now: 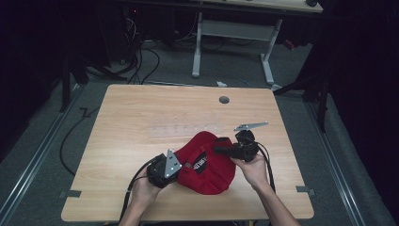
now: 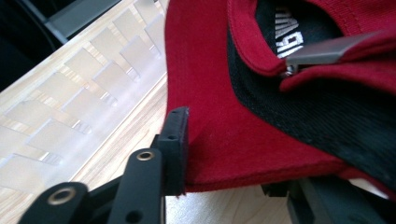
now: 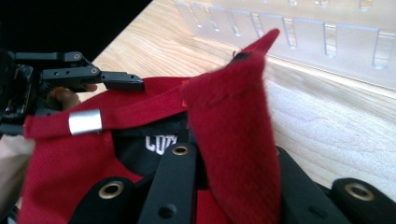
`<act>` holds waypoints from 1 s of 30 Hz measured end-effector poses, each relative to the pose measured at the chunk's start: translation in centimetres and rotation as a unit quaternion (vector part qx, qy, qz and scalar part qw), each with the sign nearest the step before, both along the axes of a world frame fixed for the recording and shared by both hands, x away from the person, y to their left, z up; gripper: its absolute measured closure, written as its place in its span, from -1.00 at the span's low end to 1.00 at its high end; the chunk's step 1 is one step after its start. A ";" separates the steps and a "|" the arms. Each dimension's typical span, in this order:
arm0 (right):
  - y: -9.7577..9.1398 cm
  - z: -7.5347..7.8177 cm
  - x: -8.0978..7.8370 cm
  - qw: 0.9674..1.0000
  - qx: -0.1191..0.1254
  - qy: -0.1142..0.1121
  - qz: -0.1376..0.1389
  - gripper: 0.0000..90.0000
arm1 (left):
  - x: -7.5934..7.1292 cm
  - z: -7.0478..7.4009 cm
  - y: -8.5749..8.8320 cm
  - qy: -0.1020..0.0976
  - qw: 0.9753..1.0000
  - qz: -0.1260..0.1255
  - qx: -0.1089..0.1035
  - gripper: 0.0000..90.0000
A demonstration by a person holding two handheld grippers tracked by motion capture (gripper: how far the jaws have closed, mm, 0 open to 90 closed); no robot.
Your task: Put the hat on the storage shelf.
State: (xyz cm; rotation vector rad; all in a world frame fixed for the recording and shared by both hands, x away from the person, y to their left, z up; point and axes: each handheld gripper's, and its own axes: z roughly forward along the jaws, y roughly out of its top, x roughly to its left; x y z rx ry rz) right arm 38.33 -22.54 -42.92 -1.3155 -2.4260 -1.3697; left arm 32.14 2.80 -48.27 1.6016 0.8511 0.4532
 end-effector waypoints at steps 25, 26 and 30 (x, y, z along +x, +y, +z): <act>-2.7 -0.5 1.7 0.996 0.066 -0.020 -0.055 0.20 | -2.6 1.6 0.6 0.044 0.994 -0.096 0.021 0.89; -3.1 -0.4 1.7 0.995 0.069 -0.024 -0.062 0.16 | -2.6 1.7 0.8 0.044 0.994 -0.095 0.015 0.90; -4.1 -0.1 1.5 0.994 0.075 -0.036 -0.076 0.04 | -2.6 2.2 1.2 0.045 0.994 -0.098 0.008 0.90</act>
